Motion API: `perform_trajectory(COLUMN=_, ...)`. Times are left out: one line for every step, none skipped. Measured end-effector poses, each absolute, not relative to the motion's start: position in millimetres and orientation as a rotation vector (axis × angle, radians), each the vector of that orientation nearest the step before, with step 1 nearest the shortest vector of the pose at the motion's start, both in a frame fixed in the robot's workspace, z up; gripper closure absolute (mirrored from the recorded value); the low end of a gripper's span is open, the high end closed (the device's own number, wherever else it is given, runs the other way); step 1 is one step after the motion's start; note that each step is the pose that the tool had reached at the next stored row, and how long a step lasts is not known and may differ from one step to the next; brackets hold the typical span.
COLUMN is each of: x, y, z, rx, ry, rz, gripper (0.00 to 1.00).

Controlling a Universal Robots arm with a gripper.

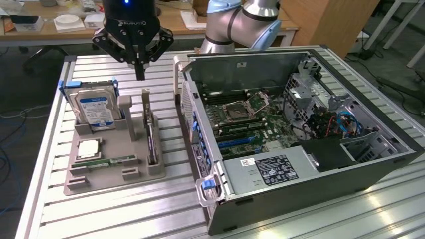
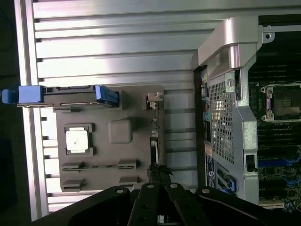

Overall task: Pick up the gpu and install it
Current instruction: 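Reach for the gpu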

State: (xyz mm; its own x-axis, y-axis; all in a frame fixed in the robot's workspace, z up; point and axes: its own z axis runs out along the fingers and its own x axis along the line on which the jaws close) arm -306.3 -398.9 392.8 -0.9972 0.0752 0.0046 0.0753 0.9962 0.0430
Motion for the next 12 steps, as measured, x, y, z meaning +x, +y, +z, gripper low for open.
perform_trajectory(x=-306.3, y=-398.9, z=392.8, rx=-0.118, ry=-3.136, rz=-0.068, gripper=0.9)
perform_trajectory(x=-306.3, y=-398.9, z=392.8, rx=-0.118, ry=-3.136, rz=-0.068, gripper=0.9)
perform_trajectory(x=-306.3, y=-398.9, z=392.8, rx=-0.118, ry=-3.136, rz=-0.068, gripper=0.9)
perform_trajectory(x=-306.3, y=-398.9, z=392.9, rx=-0.118, ry=-3.136, rz=-0.068, gripper=0.9)
perform_trajectory(x=-306.3, y=-398.9, z=392.8, rx=-0.118, ry=-3.136, rz=-0.068, gripper=0.9)
perform_trajectory(x=-306.3, y=-398.9, z=392.8, rx=-0.118, ry=-3.136, rz=-0.068, gripper=0.9)
perform_trajectory(x=-306.3, y=-398.9, z=392.8, rx=-0.118, ry=-3.136, rz=-0.068, gripper=0.9)
perform_trajectory(x=-306.3, y=-398.9, z=392.8, rx=-0.118, ry=-3.136, rz=-0.068, gripper=0.9)
perform_trajectory(x=-306.3, y=-398.9, z=392.8, rx=-0.118, ry=-3.136, rz=-0.068, gripper=0.9)
perform_trajectory(x=-306.3, y=-398.8, z=392.9, rx=-0.118, ry=-3.136, rz=-0.068, gripper=0.9)
perform_trajectory(x=-306.3, y=-398.9, z=392.8, rx=-0.118, ry=-3.136, rz=-0.068, gripper=0.9)
perform_trajectory(x=-306.3, y=-398.9, z=392.8, rx=-0.118, ry=-3.136, rz=-0.068, gripper=0.89)
